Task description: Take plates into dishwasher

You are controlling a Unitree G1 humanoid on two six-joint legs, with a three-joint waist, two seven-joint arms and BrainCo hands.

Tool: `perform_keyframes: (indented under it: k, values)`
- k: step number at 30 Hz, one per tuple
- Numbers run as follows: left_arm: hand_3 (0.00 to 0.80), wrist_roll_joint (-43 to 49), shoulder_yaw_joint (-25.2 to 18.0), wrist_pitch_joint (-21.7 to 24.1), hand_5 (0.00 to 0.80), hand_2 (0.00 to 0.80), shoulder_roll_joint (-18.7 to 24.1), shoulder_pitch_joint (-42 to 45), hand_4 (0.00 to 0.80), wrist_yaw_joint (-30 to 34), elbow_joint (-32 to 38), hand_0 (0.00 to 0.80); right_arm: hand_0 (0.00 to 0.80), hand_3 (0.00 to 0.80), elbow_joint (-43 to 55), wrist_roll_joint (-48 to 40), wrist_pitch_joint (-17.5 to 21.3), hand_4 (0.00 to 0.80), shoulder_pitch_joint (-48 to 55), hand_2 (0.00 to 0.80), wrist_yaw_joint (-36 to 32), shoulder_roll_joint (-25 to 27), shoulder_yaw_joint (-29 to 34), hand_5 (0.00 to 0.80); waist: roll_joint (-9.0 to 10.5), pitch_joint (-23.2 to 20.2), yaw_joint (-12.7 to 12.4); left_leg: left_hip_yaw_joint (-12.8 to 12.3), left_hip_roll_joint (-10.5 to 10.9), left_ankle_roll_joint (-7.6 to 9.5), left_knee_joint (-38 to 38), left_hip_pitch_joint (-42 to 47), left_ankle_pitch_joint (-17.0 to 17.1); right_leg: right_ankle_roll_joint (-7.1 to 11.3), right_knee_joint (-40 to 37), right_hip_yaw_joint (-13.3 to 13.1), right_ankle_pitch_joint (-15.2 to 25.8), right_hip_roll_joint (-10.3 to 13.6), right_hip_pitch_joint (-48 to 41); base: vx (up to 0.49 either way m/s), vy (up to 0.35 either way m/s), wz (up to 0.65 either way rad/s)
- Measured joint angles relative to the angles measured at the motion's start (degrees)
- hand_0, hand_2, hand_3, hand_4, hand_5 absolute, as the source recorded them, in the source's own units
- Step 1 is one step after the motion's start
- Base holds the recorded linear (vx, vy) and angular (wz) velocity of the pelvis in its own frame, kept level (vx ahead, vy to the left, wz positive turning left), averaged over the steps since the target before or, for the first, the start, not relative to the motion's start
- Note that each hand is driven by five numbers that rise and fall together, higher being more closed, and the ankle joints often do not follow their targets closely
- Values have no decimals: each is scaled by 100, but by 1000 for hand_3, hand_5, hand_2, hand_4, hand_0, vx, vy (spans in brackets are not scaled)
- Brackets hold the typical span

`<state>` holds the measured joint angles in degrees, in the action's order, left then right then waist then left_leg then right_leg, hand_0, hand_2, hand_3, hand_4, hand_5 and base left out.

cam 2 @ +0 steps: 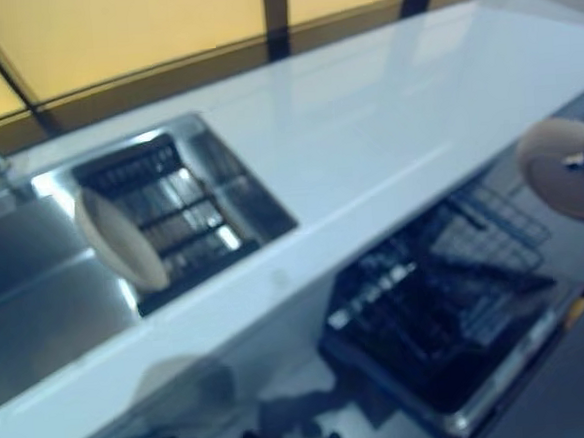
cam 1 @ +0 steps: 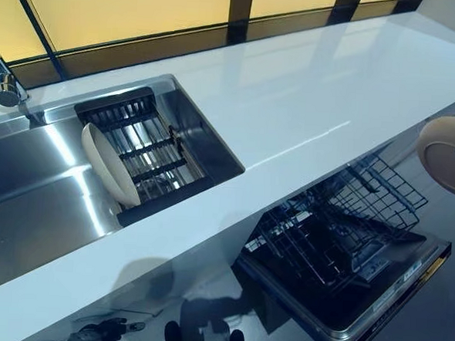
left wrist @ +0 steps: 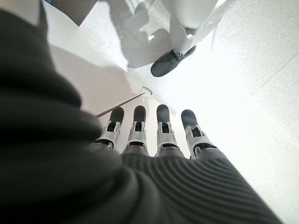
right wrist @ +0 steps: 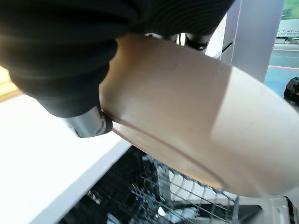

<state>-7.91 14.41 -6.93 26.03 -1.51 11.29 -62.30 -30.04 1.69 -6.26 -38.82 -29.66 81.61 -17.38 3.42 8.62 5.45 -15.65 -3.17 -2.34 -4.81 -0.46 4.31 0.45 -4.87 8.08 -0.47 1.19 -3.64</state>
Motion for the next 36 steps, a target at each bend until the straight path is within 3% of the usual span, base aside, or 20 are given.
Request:
perform_keyframes:
  k: [12,27,36]
  values:
    - [0,37,3,19,0,0,0,-112,0,25,52,0,800,800,57,286,20,800,538,800,151,-813,257,800,-92,276,-14,-40,-8,0,1,-9,-1,2,0,-62,24,0,34,-3,-3,-1]
    - [0,-19,12,15,0,0,-19,-175,0,83,277,0,800,800,-48,730,-252,800,542,800,669,-1575,297,800,-397,711,-60,-123,-65,3,19,-146,5,-18,0,-109,80,10,195,-41,-5,-3]
    - [0,-102,39,46,0,0,-16,-337,0,43,396,0,800,800,-304,1282,-320,800,388,800,1313,-1774,72,800,-657,911,-193,27,-47,29,48,-427,52,-19,2,51,84,29,379,-61,-9,9]
